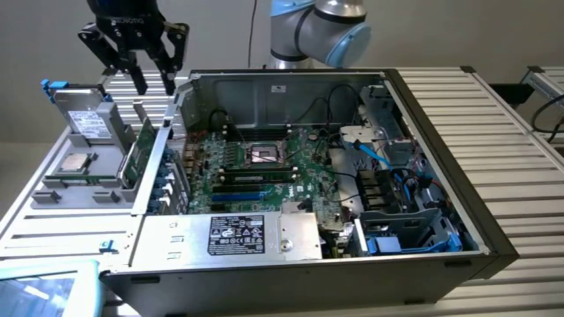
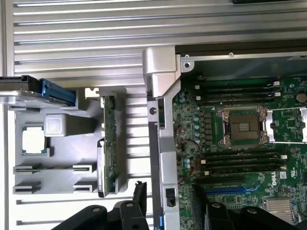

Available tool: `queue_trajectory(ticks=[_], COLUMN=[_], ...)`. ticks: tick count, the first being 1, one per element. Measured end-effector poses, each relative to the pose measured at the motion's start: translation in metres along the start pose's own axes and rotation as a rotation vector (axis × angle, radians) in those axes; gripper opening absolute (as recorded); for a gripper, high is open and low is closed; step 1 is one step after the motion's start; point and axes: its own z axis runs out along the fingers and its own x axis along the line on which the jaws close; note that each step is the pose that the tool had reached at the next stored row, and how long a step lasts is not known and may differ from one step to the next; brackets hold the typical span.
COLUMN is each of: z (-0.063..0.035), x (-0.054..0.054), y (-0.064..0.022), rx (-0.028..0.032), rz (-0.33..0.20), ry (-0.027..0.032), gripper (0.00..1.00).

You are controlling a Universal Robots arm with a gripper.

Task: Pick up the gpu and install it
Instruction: 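Reach for the gpu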

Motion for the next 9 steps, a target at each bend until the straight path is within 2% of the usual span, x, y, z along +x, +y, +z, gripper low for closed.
queue_trajectory(ticks=[9], z=[0.0014], x=[0.041], y=[0.0021], rx=[-0.0001], rz=[0.0], ry=[-0.0001], gripper=[0.49])
